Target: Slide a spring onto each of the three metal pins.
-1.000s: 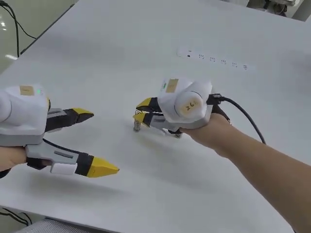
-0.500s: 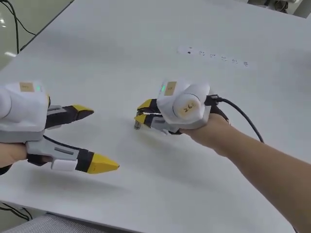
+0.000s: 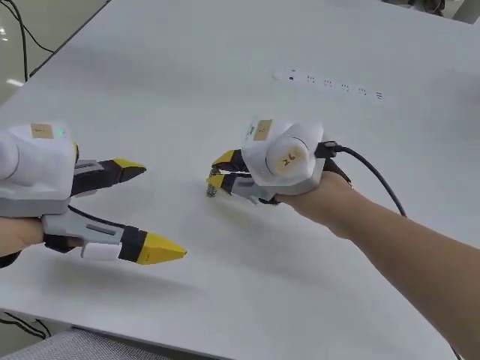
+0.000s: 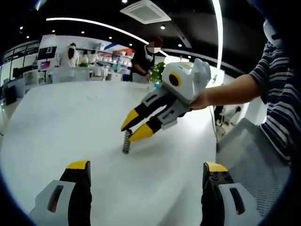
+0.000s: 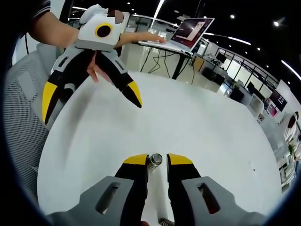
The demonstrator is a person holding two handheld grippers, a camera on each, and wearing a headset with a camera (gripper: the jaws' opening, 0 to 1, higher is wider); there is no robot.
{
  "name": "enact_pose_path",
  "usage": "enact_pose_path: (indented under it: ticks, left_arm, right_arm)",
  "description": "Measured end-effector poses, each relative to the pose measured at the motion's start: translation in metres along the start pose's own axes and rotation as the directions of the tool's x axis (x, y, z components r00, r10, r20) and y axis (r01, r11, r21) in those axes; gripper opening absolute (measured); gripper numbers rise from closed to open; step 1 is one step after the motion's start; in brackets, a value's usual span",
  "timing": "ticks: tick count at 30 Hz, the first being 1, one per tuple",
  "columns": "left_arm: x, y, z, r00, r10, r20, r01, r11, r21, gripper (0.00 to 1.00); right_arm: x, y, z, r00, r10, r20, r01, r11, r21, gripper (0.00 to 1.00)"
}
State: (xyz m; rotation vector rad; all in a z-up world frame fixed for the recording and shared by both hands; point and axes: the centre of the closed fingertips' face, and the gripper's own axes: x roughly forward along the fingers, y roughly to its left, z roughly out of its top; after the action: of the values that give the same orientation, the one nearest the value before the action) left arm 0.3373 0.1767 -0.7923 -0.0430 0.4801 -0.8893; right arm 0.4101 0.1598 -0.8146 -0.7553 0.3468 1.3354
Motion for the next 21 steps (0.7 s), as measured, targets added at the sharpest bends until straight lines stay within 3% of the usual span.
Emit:
enact_pose_path:
  ticks: [9, 21]
  left_arm:
    - [0.001, 0.001, 0.009, 0.9999, 0.004, 0.015, -0.004, 1.0, 0.016, 0.95]
    - [0.009, 0.001, 0.025, 0.999, 0.009, 0.044, -0.011, 0.999, 0.043, 0.96]
  right_arm:
    - [-0.007, -0.006, 0.008, 0.9992, -0.018, 0.036, 0.015, 0.998, 0.067, 0.2]
    - [-0.032, -0.008, 0.019, 0.9896, -0.047, 0.136, 0.017, 0.977, 0.214, 0.31]
